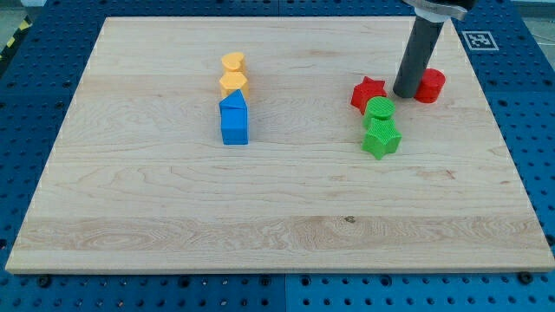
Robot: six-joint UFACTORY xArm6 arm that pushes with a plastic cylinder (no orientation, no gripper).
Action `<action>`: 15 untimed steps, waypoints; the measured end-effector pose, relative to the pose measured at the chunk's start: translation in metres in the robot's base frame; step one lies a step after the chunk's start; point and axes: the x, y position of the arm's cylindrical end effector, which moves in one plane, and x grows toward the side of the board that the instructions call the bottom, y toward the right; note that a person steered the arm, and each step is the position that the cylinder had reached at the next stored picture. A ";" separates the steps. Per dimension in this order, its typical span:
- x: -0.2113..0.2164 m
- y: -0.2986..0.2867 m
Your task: Move red star to the bottom of the red circle
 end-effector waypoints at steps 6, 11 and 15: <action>-0.037 0.007; -0.053 -0.134; -0.017 -0.072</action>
